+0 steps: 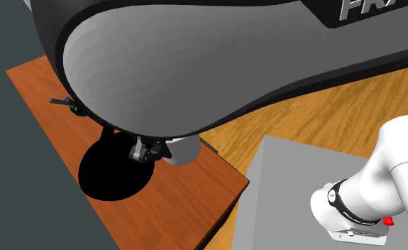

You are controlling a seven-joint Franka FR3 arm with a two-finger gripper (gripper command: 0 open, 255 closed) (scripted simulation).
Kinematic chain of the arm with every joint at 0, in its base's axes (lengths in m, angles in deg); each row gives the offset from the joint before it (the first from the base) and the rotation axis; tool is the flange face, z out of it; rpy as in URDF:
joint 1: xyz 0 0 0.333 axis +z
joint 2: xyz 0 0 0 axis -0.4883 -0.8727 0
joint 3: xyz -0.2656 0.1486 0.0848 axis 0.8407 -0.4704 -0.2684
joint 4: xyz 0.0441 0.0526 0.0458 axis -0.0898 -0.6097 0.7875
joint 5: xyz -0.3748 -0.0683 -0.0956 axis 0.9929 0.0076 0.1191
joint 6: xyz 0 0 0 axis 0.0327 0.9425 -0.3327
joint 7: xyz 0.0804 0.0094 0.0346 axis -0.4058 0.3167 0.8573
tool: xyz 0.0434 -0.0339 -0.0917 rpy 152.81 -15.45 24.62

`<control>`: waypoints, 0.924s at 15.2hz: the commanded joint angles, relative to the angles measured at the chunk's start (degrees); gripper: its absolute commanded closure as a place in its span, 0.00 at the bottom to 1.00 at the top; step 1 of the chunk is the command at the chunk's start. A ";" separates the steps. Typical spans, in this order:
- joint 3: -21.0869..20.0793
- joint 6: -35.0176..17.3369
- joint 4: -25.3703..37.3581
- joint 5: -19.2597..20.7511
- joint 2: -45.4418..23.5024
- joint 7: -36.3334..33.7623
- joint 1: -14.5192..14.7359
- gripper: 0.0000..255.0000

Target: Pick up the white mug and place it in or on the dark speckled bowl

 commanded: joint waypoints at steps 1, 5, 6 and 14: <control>-0.05 1.51 1.30 -0.05 0.21 -0.10 0.05 1.00; -0.50 4.07 10.86 0.97 -6.88 -1.18 0.43 1.00; -0.62 4.99 14.20 1.34 -9.33 -1.53 0.62 1.00; -0.85 17.87 51.09 4.90 -33.59 -3.56 3.91 1.00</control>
